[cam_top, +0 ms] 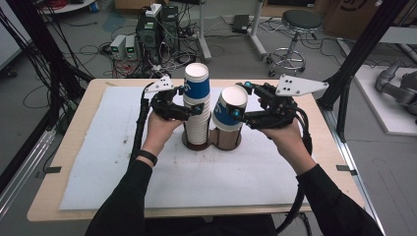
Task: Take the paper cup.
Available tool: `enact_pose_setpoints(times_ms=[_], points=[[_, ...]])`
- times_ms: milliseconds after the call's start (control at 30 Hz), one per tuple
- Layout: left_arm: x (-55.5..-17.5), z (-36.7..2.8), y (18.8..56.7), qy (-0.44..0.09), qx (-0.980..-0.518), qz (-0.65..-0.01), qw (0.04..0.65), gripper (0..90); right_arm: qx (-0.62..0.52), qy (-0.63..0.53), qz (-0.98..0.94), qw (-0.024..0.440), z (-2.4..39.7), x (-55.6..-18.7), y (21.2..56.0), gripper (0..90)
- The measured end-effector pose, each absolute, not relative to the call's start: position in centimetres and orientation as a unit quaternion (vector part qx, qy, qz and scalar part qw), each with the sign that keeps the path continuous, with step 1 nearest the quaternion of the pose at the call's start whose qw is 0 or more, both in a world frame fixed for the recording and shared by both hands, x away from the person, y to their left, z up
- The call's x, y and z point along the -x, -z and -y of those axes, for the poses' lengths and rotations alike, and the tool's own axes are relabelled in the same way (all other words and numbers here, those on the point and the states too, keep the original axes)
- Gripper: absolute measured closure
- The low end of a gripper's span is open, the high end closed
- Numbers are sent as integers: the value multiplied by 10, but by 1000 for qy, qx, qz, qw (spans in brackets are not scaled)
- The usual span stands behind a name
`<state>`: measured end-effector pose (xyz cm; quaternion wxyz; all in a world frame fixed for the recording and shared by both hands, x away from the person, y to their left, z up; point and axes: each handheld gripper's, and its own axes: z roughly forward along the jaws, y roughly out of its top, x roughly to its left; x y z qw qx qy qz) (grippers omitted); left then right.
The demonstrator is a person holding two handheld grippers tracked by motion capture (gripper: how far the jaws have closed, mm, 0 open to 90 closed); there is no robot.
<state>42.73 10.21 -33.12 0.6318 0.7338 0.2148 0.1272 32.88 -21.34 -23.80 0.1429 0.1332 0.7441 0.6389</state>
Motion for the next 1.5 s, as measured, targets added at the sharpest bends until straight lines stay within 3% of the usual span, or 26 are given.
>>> enact_pose_setpoints(times_ms=[900, 1333, 1500], points=[[-427, -102, 331, -127, -734, -215, 632, 111, -187, -617, -758, 96, 223, -316, 340, 301], [-427, -101, 331, -128, -733, -215, 633, 108, -193, -617, -758, 93, 225, -317, 350, 301], [-426, -101, 330, -144, -739, -219, 620, 45, -195, -616, -757, 92, 226, -317, 351, 301]])
